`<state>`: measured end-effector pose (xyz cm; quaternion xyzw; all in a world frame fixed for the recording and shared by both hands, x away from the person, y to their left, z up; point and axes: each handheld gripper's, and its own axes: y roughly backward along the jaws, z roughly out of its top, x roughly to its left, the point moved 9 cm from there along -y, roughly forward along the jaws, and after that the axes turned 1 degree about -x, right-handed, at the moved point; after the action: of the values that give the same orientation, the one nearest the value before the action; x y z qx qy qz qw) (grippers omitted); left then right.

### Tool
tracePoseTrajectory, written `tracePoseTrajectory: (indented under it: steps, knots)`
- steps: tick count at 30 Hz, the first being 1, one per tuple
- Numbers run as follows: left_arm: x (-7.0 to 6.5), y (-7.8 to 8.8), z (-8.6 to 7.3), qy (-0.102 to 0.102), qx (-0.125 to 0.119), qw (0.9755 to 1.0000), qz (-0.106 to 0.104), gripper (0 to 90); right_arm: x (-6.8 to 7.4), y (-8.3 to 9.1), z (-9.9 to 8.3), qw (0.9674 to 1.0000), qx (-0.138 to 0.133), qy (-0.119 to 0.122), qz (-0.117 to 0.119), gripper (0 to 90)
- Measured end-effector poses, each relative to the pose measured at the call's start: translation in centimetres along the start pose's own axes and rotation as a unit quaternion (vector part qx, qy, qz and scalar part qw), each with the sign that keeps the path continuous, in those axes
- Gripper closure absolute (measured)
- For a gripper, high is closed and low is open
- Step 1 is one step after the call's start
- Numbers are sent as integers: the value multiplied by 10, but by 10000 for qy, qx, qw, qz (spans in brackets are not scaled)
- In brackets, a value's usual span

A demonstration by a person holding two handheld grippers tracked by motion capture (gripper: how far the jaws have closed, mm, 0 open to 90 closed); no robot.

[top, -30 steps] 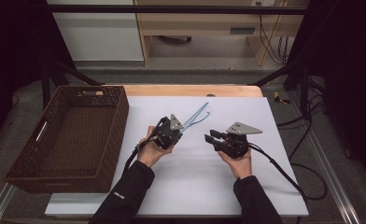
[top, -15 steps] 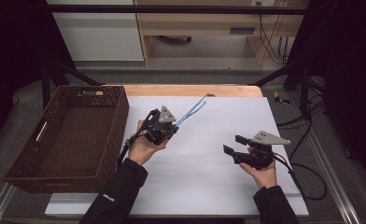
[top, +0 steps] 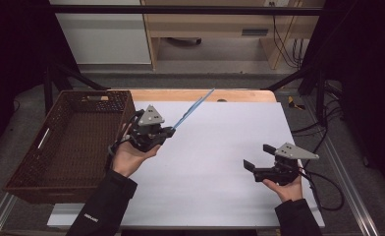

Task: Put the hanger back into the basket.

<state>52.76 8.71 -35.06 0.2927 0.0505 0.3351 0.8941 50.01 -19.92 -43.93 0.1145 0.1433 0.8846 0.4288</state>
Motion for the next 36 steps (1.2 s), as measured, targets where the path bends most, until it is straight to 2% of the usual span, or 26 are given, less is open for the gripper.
tracePoseTrajectory:
  steps: [4, 10, 12, 13, 23, 32, 35, 36]
  knots:
    - [7, 20, 3, 6, -65, 10000, 29, 873, 1, 3, 0, 10000, 24, 29, 3, 44]
    - [20, 51, 5, 135, -224, 9997, -37, 873, 2, 5, 2, 10000, -6, 13, 3, 45]
    - [27, 61, 4, 100, -230, 9997, 22, 873, 2, 5, 2, 10000, -1, 37, 8, 45]
    - [30, 65, 4, 145, -270, 9995, 33, 873, 2, 5, 1, 10000, 9, 49, 19, 45]
    - [61, 99, -12, 216, -218, 9993, 197, 873, 1, 8, 3, 10000, -13, 41, -8, 45]
    - [89, 126, -30, 371, -263, 9975, 539, 873, 2, 8, 4, 10000, -29, 46, 11, 44]
    - [98, 134, -36, 484, -270, 9968, 574, 873, 2, 8, 3, 10000, -19, 61, 6, 44]
    - [102, 136, -38, 459, -305, 9967, 599, 873, 2, 8, 3, 10000, -20, 60, 9, 44]
